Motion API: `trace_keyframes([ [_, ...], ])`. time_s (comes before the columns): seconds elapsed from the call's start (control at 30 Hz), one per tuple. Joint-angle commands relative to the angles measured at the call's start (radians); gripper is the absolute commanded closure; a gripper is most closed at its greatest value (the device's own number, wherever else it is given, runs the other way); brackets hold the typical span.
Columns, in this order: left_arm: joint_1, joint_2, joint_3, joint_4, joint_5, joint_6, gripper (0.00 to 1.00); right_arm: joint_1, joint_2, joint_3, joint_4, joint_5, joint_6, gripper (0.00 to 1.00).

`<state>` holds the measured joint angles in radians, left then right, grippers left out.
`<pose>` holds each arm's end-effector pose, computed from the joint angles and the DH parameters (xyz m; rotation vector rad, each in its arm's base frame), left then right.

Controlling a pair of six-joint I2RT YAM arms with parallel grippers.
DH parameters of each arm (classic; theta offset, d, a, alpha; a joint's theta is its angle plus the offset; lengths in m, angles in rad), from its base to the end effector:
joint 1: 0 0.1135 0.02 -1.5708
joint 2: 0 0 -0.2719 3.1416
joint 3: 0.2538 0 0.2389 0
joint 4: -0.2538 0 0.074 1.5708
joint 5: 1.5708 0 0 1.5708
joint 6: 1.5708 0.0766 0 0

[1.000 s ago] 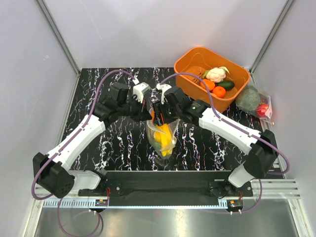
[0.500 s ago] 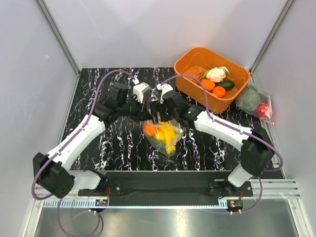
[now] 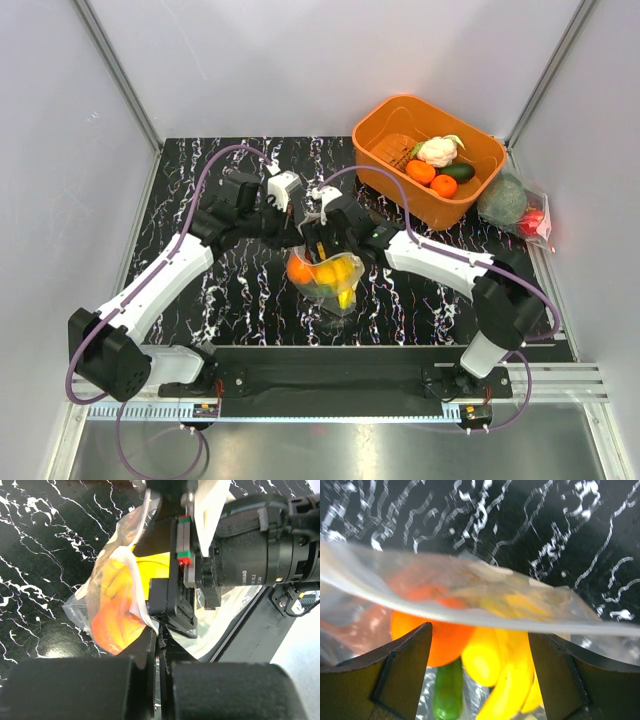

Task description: Open the zip-top bag and remove the fake food

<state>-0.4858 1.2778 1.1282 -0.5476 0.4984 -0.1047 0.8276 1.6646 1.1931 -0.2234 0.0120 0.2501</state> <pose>0.2370 -0.1666 0.3079 0.7039 2.2065 -0.8724 0.2675 0.2898 0.2362 -0.6563 2.2326 0.5472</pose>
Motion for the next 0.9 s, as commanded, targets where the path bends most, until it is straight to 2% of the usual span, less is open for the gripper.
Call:
trace_keyframes([
  [0.0, 0.009, -0.024, 0.004, 0.051, -0.024, 0.016, 1.00, 0.022, -0.058, -0.016, -0.079, 0.046, -0.055, 0.16],
  [0.17, 0.012, -0.032, -0.002, 0.054, -0.063, 0.013, 1.00, 0.025, -0.082, -0.035, -0.146, 0.062, -0.090, 0.18],
  [0.3, 0.012, -0.031, -0.004, 0.057, -0.060, 0.008, 1.00, 0.025, -0.066, -0.032, -0.177, 0.055, -0.104, 0.27],
  [0.33, 0.010, -0.028, -0.004, 0.060, -0.058, 0.007, 1.00, 0.025, -0.063, -0.035, -0.179, 0.052, -0.104, 0.33],
  [0.4, 0.012, -0.025, -0.007, 0.058, -0.054, 0.007, 1.00, 0.028, -0.051, -0.036, -0.175, 0.057, -0.098, 0.36],
  [0.73, 0.012, -0.023, -0.010, 0.063, -0.037, 0.010, 1.00, 0.039, 0.007, -0.076, -0.157, 0.164, -0.057, 0.33],
  [0.87, 0.012, -0.014, -0.011, 0.069, -0.015, 0.005, 1.00, 0.045, 0.040, -0.084, -0.146, 0.172, -0.038, 0.37],
])
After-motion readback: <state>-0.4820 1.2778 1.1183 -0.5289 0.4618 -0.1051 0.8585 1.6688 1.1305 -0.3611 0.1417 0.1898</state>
